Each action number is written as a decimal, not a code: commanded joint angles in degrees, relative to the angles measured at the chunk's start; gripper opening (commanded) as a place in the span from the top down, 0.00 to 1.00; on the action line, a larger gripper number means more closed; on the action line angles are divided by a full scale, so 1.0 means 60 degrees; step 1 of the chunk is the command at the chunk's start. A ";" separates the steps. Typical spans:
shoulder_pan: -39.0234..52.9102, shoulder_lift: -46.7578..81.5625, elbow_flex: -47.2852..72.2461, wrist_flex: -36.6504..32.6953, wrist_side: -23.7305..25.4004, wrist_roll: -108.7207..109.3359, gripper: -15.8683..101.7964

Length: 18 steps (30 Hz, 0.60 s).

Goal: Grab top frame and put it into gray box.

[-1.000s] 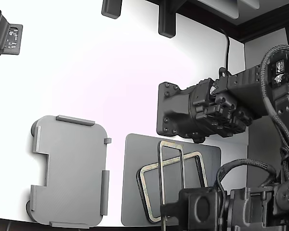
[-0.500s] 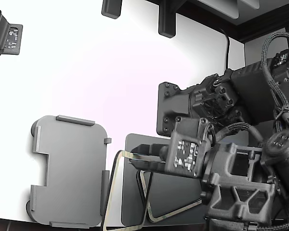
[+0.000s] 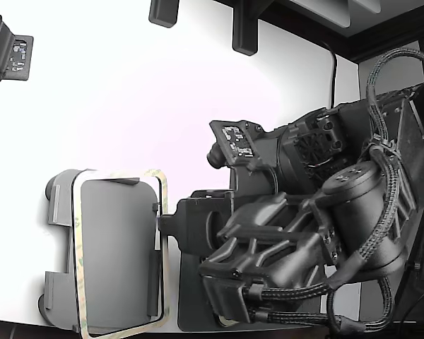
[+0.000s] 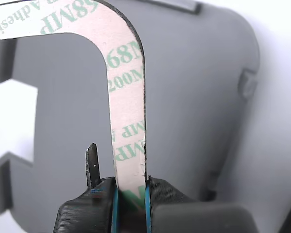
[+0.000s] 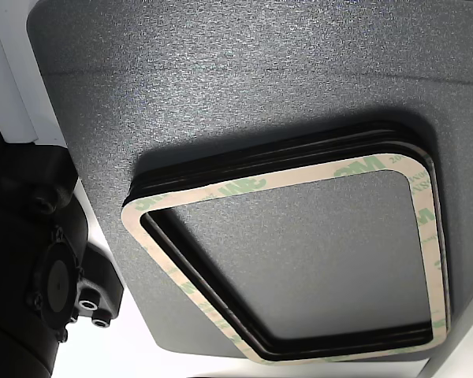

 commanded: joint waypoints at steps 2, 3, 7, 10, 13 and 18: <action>-0.0220 -0.0264 -0.0381 0.0088 -0.0674 0.1055 0.96; -0.0249 -0.0381 -0.0381 0.0088 -0.0835 0.1113 0.96; -0.0571 -0.0615 -0.0308 0.0088 -0.1436 0.1157 0.96; -0.0703 -0.0688 -0.0220 0.0088 -0.1655 0.0952 0.96; -0.0850 -0.0718 -0.0205 0.0088 -0.1802 0.0601 0.96; -0.0952 -0.0996 -0.0557 0.0088 -0.1802 0.0527 0.96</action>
